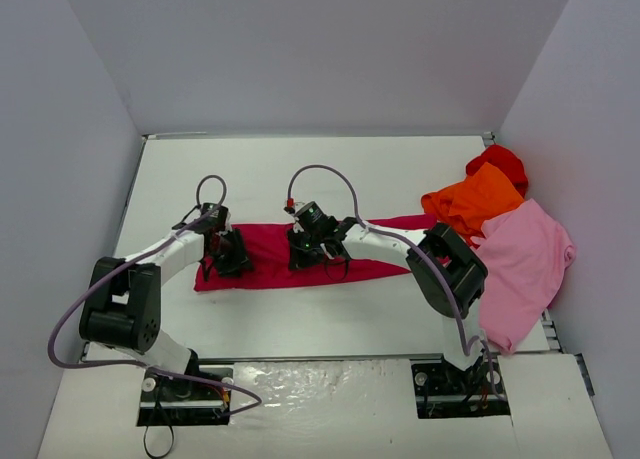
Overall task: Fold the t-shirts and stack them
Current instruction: Fold the other side of the tshirt into a rectangle
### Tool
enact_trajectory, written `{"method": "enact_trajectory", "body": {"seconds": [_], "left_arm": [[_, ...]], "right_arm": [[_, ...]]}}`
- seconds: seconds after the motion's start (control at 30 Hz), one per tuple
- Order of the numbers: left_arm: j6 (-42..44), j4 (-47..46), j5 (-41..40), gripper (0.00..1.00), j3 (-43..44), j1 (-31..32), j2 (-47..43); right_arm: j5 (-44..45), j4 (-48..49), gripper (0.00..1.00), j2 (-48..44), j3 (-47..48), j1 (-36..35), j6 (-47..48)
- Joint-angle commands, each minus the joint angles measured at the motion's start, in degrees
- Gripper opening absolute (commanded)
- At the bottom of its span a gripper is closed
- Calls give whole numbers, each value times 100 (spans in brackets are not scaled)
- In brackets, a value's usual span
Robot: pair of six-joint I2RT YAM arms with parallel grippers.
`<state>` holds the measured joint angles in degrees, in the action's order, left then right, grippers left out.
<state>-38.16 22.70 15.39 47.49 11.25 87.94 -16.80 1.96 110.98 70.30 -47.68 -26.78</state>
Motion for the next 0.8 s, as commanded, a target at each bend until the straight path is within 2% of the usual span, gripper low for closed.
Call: {"method": "enact_trajectory", "body": {"seconds": [0.0,0.4,0.6,0.77], "left_arm": [[-44,-493,101,37,149,61,237],[179,434,21,37,708,80,83],[362,1213,-540,38,983,88,-295],[301,1357,-802,38,889,80,-470]], "right_arm": [[27,120,0,-29,194,-35,-2],[-25,118,0,31,232,-33,6],[-50,127,0,29,221,-40,15],[15,132,0,-113,96,-40,1]]}}
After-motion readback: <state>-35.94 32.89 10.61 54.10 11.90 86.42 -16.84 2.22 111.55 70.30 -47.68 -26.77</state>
